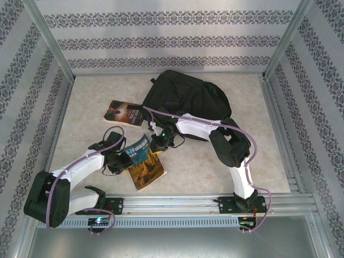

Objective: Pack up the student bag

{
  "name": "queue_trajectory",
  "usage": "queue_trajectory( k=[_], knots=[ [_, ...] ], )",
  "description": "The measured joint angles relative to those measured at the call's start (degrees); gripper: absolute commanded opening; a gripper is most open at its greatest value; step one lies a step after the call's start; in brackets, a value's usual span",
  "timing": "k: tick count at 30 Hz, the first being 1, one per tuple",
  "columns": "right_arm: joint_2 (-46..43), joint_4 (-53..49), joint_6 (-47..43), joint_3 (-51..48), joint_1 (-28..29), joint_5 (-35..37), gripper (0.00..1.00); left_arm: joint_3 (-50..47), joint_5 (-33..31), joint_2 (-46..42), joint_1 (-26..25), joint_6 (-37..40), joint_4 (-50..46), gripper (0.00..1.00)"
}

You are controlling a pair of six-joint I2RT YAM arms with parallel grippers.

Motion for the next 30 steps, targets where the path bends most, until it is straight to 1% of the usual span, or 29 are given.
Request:
queue_trajectory(
  k=[3,6,9,12,18,24,27,30],
  knots=[
    [-0.4,-0.1,0.4,0.0,0.0,0.0,0.00,0.2,-0.1,-0.5,0.0,0.5,-0.2,0.43],
    [-1.4,-0.4,0.8,-0.5,-0.3,0.1,0.00,1.4,-0.5,-1.9,0.0,1.1,-2.1,0.54],
    [-5.0,-1.0,1.7,-2.0,-1.1,0.2,0.00,4.4,-1.0,-4.2,0.3,2.6,-4.4,0.65],
    [-9.6,-1.3,2.8,-2.6,-2.8,0.1,0.00,7.8,-0.7,-6.4,0.4,3.9,-5.0,0.70],
    [-18.3,0.5,6.1,-2.6,-7.2,-3.5,0.00,12.0,3.5,-7.5,0.6,6.5,-2.6,0.75],
    [-22.3,3.3,9.6,-2.9,-10.6,-9.4,0.00,17.5,8.4,-5.2,0.8,9.7,1.2,0.77],
    [-23.8,5.3,11.1,-4.0,-12.2,-11.9,0.00,18.8,12.5,-4.3,1.1,9.6,5.5,0.76],
    [-26.1,8.1,13.9,-6.4,-14.4,-14.1,0.00,18.7,17.0,-2.8,1.1,7.0,11.7,0.74]
  ],
)
